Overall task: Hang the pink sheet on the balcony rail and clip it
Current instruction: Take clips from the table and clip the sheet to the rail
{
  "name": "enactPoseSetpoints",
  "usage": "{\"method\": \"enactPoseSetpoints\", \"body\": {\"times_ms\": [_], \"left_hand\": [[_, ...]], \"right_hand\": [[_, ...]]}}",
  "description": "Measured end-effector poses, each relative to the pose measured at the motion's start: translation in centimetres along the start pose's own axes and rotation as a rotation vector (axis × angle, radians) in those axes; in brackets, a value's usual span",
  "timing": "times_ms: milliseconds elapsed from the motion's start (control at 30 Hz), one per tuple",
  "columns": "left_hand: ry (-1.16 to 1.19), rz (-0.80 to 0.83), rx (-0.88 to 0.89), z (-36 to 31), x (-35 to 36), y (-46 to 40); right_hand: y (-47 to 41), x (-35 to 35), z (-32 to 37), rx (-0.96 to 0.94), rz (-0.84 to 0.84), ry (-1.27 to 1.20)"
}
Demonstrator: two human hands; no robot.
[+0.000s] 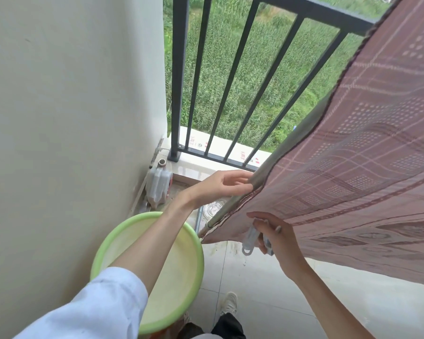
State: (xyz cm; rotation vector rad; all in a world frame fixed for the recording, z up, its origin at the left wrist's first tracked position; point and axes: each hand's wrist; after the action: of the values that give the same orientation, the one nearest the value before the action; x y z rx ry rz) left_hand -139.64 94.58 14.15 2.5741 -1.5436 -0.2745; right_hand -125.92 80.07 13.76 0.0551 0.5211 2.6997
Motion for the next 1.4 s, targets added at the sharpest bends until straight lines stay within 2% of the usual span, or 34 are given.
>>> {"method": "enactPoseSetpoints", "body": {"times_ms": [133,233,300,433,567,600,700,767,867,967,1067,1133,1233,1267,1333,1400], "left_hand": [[-0.256,-0.155,0.069,0.5,1.4,-1.0],[-0.306,-0.258,0.129,0.4,2.1,-1.5],[-0.249,-0.229,0.142,0.4,2.2,-1.4],[-0.120,-0.058,0.092,0.1,1.7,-0.3],[-0.139,-0.038,0.061,-0.2,1.7,-0.1],[-0.138,-0.045,0.051,-0.2,1.8,-0.1],[-0.130,-0.063,0.061,-0.1,1.9,0.2],[-0.098,-0.105,0.062,0.1,1.7,0.8],[-0.036,-0.188,0.063,0.7,1.7,1.9],[-0.033,-0.223,0.076,1.3,2.3,2.7],[-0.037,-0.281,0.084,1.3,3.1,2.9],[-0.067,-0.330,0.086,1.4,3.6,3.0],[-0.132,-0.377,0.094,1.6,4.1,2.9],[-0.147,-0.386,0.102,1.7,4.1,2.8],[-0.166,-0.397,0.121,1.7,4.2,2.6],[-0.192,-0.405,0.143,1.7,4.2,2.3]], "right_hand": [[-0.2,0.9,0.2,-0.040,-0.021,0.170],[-0.3,1.0,0.4,-0.079,-0.045,0.201],[-0.3,1.1,0.5,-0.103,-0.049,0.199],[0.2,1.2,0.7,-0.066,-0.062,0.107],[0.1,0.8,0.8,0.025,-0.152,-0.102],[0.0,0.8,0.8,0.087,-0.165,-0.234],[-0.2,0.4,0.6,0.285,-0.051,-0.725],[0.2,-0.2,0.3,0.358,-0.020,-0.912],[0.7,-1.1,-0.2,0.375,0.007,-1.082],[0.7,-0.9,-0.1,0.399,0.051,-1.098],[0.9,-0.2,0.7,0.441,0.107,-0.992],[1.3,0.7,1.6,0.425,0.108,-0.723],[2.3,2.2,2.7,0.144,-0.067,-0.152],[2.7,2.7,3.1,0.016,-0.136,-0.038],[3.2,3.5,3.8,-0.184,-0.218,0.079],[3.0,4.2,4.5,-0.278,-0.302,0.134]]}}
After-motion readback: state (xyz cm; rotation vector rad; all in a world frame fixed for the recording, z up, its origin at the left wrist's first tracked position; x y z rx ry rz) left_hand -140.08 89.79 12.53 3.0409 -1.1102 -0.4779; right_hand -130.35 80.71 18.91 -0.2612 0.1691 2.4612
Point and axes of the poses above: each hand's wrist, its own y-axis away from the middle knuckle, its own x-axis out of the palm, z = x × y, and after that the axes turned 9 degrees about -y, right-handed
